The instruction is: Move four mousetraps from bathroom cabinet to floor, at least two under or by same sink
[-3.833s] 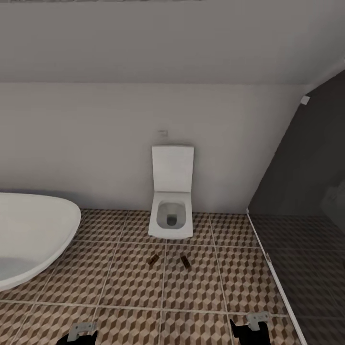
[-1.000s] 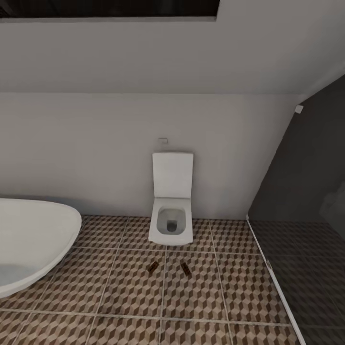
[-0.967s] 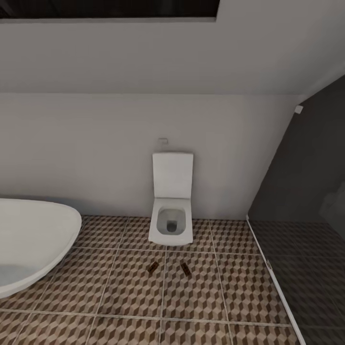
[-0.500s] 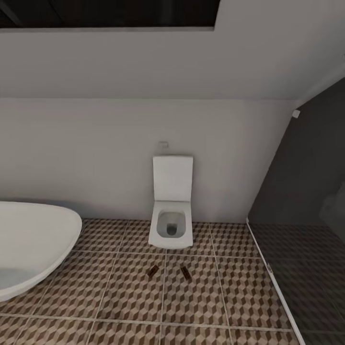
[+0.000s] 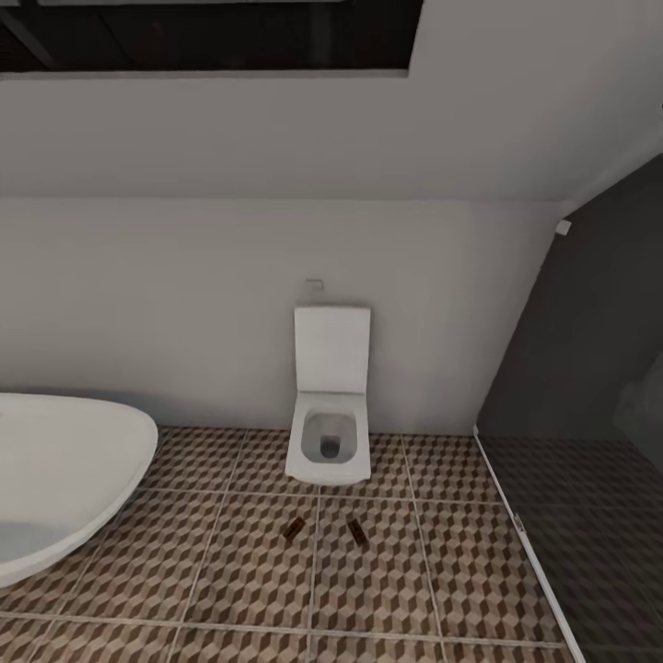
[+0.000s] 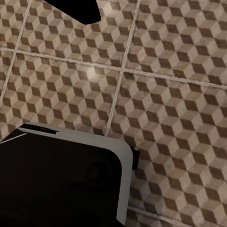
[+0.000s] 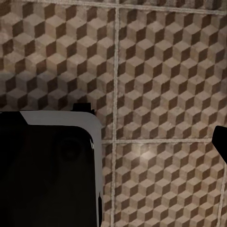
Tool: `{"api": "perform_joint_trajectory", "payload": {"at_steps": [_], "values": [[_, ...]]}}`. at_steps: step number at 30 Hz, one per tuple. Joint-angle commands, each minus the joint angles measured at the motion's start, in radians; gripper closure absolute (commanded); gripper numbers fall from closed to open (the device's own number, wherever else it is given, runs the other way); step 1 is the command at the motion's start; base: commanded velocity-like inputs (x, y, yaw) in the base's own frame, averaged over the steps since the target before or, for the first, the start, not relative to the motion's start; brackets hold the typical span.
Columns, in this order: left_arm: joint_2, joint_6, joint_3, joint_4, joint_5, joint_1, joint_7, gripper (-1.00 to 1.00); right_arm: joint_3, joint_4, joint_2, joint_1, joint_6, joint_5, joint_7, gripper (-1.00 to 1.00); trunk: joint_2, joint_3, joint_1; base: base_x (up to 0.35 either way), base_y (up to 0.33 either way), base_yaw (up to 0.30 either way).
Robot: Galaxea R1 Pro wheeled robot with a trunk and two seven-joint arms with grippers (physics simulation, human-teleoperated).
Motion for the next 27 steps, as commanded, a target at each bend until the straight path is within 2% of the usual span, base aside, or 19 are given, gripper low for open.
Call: {"api": "perform_joint_trajectory", "payload": {"at_steps": [1,15,27], "values": [[0.0,-0.006,-0.008,0.004,0.007,-0.002,-0.001,-1.0,-0.008,0.001,0.0,-0.001,-0.004,0.01,-0.002,-1.0,-0.002,0.0,0.001,0.0,0.0,0.0],[0.0,-0.006,-0.008,0.004,0.007,-0.001,-0.001,-1.0,-0.009,0.001,0.0,-0.001,-0.005,0.01,-0.003,-1.0,-0.002,0.021,0.001,0.0,0.0,0.0],[0.0,-0.006,-0.008,0.004,0.007,-0.001,-0.001,-1.0,-0.006,0.001,0.001,-0.001,-0.012,0.013,-0.004,-1.0,-0.002,0.024,0.001,0.0,0.0,0.0]]}}
